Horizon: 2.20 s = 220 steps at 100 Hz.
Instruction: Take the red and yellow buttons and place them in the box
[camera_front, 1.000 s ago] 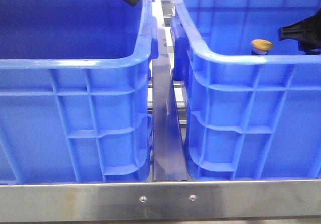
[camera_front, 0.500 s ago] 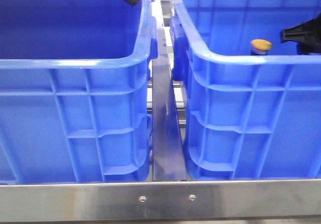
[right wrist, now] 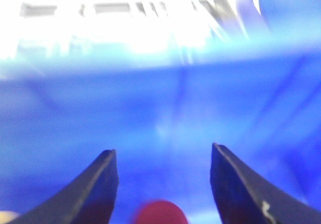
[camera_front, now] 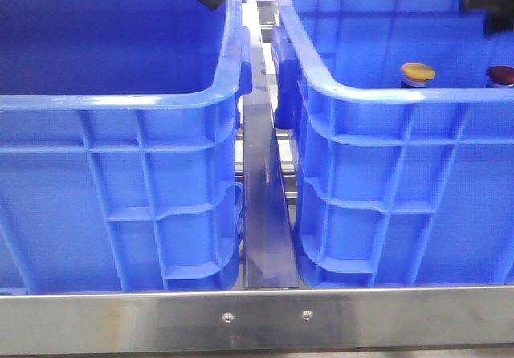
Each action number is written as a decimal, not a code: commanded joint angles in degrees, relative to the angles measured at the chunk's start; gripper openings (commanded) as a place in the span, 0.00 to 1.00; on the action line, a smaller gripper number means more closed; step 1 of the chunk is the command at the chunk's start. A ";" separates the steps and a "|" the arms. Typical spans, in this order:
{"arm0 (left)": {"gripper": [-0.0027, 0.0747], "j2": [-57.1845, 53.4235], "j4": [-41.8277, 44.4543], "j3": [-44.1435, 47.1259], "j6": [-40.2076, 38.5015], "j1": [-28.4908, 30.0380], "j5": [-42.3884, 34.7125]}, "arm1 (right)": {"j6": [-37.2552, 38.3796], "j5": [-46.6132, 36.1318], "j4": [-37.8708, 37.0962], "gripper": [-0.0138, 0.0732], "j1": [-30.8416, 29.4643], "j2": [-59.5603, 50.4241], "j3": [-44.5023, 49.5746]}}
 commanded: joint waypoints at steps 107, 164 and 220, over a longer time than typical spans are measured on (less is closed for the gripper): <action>0.01 -8.57 5.06 4.92 -1.62 19.52 -8.14 | -0.12 19.72 -0.91 0.04 -0.30 -51.37 22.77; 0.01 -40.30 6.65 31.86 -1.72 33.94 -24.14 | -0.12 26.21 -0.91 0.04 -0.30 -66.99 31.63; 0.01 -68.81 7.04 52.93 -1.72 35.61 -32.28 | -0.12 26.94 -0.91 0.04 -0.30 -84.30 40.12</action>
